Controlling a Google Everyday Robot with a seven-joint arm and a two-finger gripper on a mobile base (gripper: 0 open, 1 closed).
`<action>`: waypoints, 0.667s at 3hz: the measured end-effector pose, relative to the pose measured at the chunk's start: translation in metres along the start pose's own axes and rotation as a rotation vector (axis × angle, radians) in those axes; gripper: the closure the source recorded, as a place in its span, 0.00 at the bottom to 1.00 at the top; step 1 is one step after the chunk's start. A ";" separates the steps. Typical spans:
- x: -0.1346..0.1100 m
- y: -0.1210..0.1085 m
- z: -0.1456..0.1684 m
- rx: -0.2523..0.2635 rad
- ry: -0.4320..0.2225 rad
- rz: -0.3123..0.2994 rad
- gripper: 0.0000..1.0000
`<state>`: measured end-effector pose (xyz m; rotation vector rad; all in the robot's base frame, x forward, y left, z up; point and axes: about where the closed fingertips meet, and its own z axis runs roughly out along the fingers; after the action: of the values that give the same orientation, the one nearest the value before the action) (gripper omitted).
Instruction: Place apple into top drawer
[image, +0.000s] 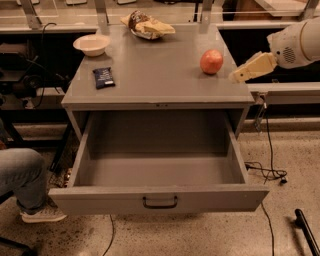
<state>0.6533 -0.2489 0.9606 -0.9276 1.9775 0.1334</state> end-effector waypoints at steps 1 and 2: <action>0.003 -0.002 0.013 0.029 -0.036 0.074 0.00; 0.003 -0.022 0.074 0.078 -0.120 0.241 0.00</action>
Offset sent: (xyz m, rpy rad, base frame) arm 0.1085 0.0199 -0.0535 0.3543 -0.0446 -0.2463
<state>0.7188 -0.2342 0.9219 -0.6149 1.9622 0.2411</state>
